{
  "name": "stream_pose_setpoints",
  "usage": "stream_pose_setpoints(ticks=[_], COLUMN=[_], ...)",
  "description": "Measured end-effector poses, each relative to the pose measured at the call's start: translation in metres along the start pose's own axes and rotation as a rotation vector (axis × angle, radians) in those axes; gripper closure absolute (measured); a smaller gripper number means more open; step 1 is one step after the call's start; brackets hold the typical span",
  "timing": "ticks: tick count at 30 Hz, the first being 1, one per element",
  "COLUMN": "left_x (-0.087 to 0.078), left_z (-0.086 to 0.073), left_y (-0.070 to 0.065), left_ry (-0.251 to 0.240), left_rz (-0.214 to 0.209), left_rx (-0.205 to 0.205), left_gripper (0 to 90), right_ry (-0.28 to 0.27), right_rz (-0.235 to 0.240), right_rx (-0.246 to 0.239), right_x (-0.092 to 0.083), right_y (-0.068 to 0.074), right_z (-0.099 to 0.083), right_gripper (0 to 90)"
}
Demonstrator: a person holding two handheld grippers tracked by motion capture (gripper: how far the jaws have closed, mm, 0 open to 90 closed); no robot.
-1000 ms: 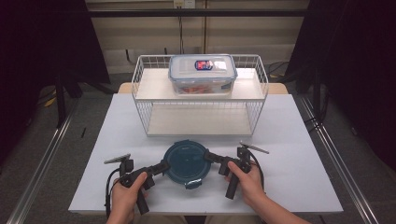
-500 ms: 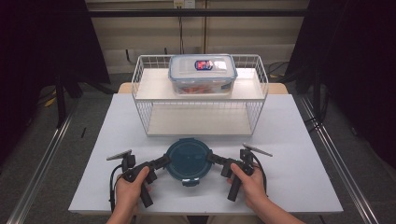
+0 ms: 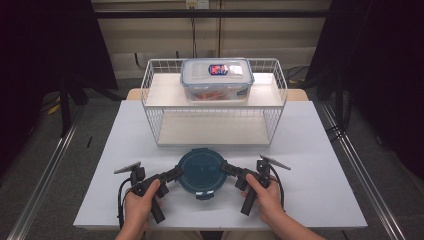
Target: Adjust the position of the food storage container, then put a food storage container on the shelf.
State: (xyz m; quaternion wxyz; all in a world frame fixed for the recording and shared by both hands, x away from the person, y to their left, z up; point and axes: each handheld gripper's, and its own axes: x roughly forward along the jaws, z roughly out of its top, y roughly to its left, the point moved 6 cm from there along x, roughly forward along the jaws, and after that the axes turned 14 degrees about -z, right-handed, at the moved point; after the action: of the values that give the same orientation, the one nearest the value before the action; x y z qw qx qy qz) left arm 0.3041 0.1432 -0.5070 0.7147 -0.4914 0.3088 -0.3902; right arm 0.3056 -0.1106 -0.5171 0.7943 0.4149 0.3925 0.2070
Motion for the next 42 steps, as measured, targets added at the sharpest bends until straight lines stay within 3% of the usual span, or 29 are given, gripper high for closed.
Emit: stream_pose_setpoints(ticks=[1, 2, 3, 4, 5, 6, 10, 11, 12, 14, 16, 17, 19, 22, 33, 38, 42], left_x=[-0.001, -0.001, -0.001, -0.002, 0.000, -0.001, -0.003, -0.002, -0.003, -0.003, -0.003, -0.002, -0.002, 0.001, 0.005, 0.009, 0.011], left_z=[0.000, -0.001, -0.001, -0.002, -0.001, -0.002, -0.005, -0.006, -0.006, -0.006, -0.007, -0.007, -0.007, -0.007, 0.000, 0.003, 0.007], left_y=[0.000, 0.001, 0.000, 0.001, 0.000, 0.000, 0.001, -0.001, -0.001, -0.002, -0.002, -0.004, -0.007, -0.012, -0.025, -0.032, -0.040], left_ry=[0.006, 0.002, 0.002, 0.022, -0.011, 0.002, 0.014, -0.009, -0.002, -0.009, -0.030, -0.038, -0.020, -0.041, -0.057, -0.091, -0.089], left_rz=[0.047, 0.045, 0.005, 0.007, 0.011, 0.013, 0.014, 0.000, 0.007, 0.015, -0.002, 0.012, 0.017, 0.010, -0.028, -0.043, -0.055], left_rx=[-0.013, -0.006, 0.003, 0.019, 0.013, 0.032, 0.032, 0.002, 0.012, -0.018, -0.005, -0.026, 0.002, 0.027, 0.086, 0.082, 0.117], left_gripper=[56.2, 56.2, 56.2, 56.0, 55.6, 55.1, 49.3, 52.9, 54.4, 55.3, 55.7, 55.9, 56.3, 57.3, 58.2, 58.2, 58.2], right_ry=[-0.003, -0.006, -0.006, -0.009, -0.006, -0.008, -0.009, -0.011, -0.006, -0.002, -0.018, -0.016, -0.024, -0.033, -0.073, -0.084, -0.122], right_rz=[0.003, 0.001, 0.000, 0.000, 0.000, 0.001, 0.005, 0.007, 0.000, -0.003, -0.004, -0.009, -0.005, -0.002, 0.032, 0.047, 0.060], right_rx=[0.001, -0.002, -0.008, -0.016, -0.011, -0.015, -0.022, -0.021, -0.023, -0.013, -0.004, 0.008, 0.046, 0.065, 0.053, 0.064, 0.050], right_x=[0.000, 0.001, 0.001, 0.002, 0.001, 0.002, 0.002, 0.002, 0.001, 0.001, 0.002, 0.001, 0.001, -0.002, -0.009, -0.015, -0.019], right_y=[0.001, 0.001, 0.001, 0.000, 0.000, 0.000, 0.000, 0.000, 0.000, 0.001, 0.000, 0.001, 0.000, -0.001, 0.008, 0.014, 0.019], right_z=[0.000, 0.000, -0.001, -0.001, -0.001, -0.001, -0.001, -0.001, -0.001, -0.001, -0.001, -0.001, -0.001, -0.001, 0.004, 0.008, 0.013], right_gripper=[50.1, 49.8, 49.5, 49.3, 49.3, 49.2, 49.1, 49.2, 49.4, 49.8, 50.2, 50.5, 51.0, 51.3, 51.2, 51.8, 52.1])
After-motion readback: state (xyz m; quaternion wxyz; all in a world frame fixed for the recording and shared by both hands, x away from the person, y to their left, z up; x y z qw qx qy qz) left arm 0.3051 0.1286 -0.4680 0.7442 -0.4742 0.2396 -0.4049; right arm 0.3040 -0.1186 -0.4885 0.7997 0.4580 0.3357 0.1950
